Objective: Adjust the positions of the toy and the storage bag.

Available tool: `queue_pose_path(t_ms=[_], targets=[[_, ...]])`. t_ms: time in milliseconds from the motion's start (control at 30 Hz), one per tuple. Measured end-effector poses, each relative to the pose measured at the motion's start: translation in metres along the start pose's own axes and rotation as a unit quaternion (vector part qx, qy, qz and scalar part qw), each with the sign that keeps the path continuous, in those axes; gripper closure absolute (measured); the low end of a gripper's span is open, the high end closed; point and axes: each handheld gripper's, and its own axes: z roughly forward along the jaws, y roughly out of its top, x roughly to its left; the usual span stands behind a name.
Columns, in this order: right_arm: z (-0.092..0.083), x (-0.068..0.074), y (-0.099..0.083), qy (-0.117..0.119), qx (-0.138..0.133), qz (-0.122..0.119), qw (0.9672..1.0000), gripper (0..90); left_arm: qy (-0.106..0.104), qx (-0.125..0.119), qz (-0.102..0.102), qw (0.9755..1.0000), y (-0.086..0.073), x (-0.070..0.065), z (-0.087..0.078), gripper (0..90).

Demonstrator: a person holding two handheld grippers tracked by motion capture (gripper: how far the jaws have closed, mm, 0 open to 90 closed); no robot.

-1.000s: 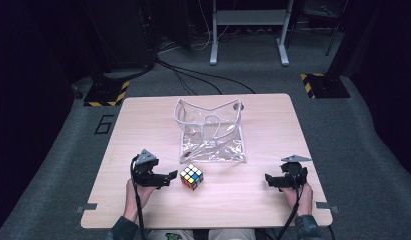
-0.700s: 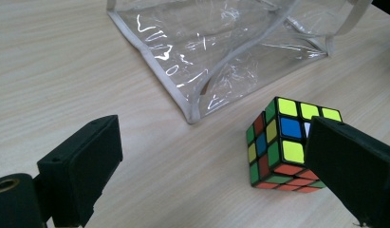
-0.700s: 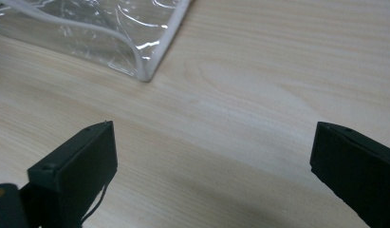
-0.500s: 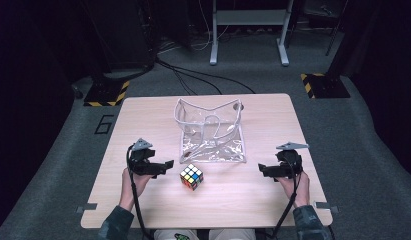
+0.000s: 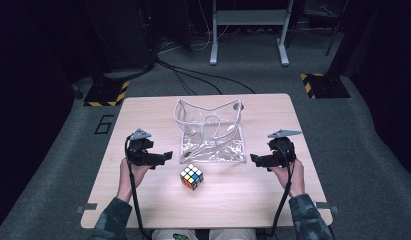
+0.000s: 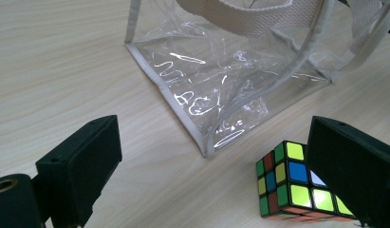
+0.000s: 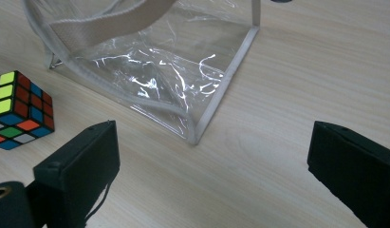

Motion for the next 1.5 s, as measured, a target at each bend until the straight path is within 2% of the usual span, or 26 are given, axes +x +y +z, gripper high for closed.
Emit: queue_pose_path(t_ms=[267, 300, 500, 567, 733, 767, 1033, 1300, 1400, 1500], targets=[[-0.001, 0.004, 0.017, 0.006, -0.002, -0.015, 0.9999, 2.9, -0.002, 0.005, 0.006, 1.0, 0.014, 0.002, 0.0, 4.8], [-0.001, 0.005, 0.02, 0.007, -0.003, -0.01, 0.9999, 2.9, -0.001, 0.006, 0.007, 1.0, 0.017, 0.001, 0.0, 4.8], [-0.003, 0.009, 0.037, 0.013, -0.011, -0.017, 0.9997, 3.7, 0.0, 0.007, 0.008, 0.9999, 0.03, 0.004, 0.0, 5.2], [-0.003, 0.01, 0.043, 0.016, -0.013, -0.022, 0.9996, 4.1, -0.001, 0.006, 0.001, 1.0, 0.034, 0.005, 0.0, 5.3], [0.0, 0.015, 0.054, 0.025, -0.015, -0.017, 0.9994, 4.7, -0.001, 0.003, -0.018, 0.9998, 0.042, 0.007, 0.001, 5.7], [0.0, 0.016, 0.056, 0.025, -0.018, -0.022, 0.9993, 4.8, -0.001, 0.003, -0.013, 0.9999, 0.044, 0.008, 0.001, 5.7], [0.003, 0.021, 0.072, 0.03, -0.016, -0.026, 0.9991, 7.1, 0.004, 0.008, -0.023, 0.9997, 0.06, 0.01, 0.004, 7.7], [0.01, 0.028, 0.086, 0.039, -0.021, -0.025, 0.9987, 8.9, 0.01, 0.003, -0.016, 0.9998, 0.081, 0.009, 0.01, 8.3], [0.016, 0.031, 0.091, 0.039, -0.019, -0.028, 0.9987, 9.7, 0.019, -0.001, -0.026, 0.9995, 0.09, 0.009, 0.016, 8.9], [0.021, 0.034, 0.095, 0.04, -0.016, -0.021, 0.9988, 11.0, 0.022, -0.006, -0.038, 0.999, 0.098, 0.009, 0.021, 9.0]])
